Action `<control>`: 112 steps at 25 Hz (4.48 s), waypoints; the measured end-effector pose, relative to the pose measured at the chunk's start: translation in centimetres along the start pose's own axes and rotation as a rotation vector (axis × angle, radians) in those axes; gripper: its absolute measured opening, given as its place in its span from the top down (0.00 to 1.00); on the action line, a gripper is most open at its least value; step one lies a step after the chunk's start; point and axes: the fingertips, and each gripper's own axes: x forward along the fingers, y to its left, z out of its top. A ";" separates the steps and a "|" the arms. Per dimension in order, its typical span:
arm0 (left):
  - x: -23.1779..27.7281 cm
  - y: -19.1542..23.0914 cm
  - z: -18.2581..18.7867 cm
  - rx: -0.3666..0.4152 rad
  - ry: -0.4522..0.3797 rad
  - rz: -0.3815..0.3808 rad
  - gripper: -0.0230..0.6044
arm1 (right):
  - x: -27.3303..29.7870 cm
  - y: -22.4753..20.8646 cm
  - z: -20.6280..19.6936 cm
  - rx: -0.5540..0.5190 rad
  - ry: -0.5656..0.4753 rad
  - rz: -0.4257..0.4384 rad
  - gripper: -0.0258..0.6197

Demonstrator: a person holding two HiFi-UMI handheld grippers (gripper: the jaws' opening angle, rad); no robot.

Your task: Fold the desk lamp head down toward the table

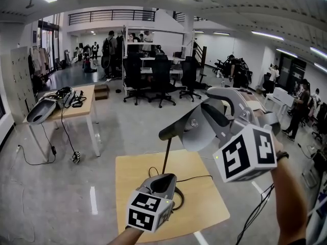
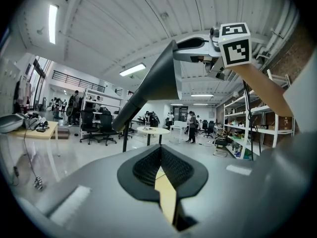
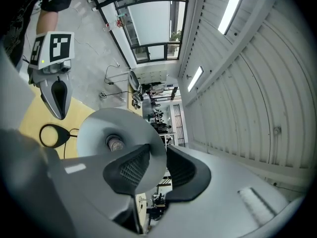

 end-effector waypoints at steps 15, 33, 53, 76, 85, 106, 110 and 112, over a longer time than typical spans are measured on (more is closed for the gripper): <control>2.8 2.9 -0.5 -0.038 -0.018 -0.014 0.94 | 1.0 2.7 -0.6 0.021 0.038 -0.111 0.79; 4.2 2.4 -2.4 -0.074 -0.030 0.021 0.94 | -1.3 5.9 -3.2 0.064 0.095 -0.253 0.78; 2.9 3.4 -6.7 -0.086 0.006 0.020 0.94 | -3.2 14.7 -3.2 0.108 0.123 -0.243 0.86; 1.2 -3.1 -10.9 -0.092 0.040 0.051 0.94 | -9.5 24.5 -7.5 0.181 0.152 -0.176 0.91; -0.1 -2.9 -11.1 -0.090 0.069 0.059 0.94 | -9.0 26.6 -7.0 0.212 0.176 -0.156 0.90; 4.9 -1.9 -11.8 -0.086 0.103 0.057 0.94 | -3.3 33.6 -10.9 0.262 0.179 -0.103 0.85; 5.7 -0.9 -12.0 -0.085 0.116 0.070 0.94 | -1.7 34.8 -11.3 0.276 0.178 -0.096 0.83; 5.7 0.0 -12.3 -0.082 0.117 0.074 0.94 | -0.9 35.5 -10.9 0.280 0.176 -0.095 0.83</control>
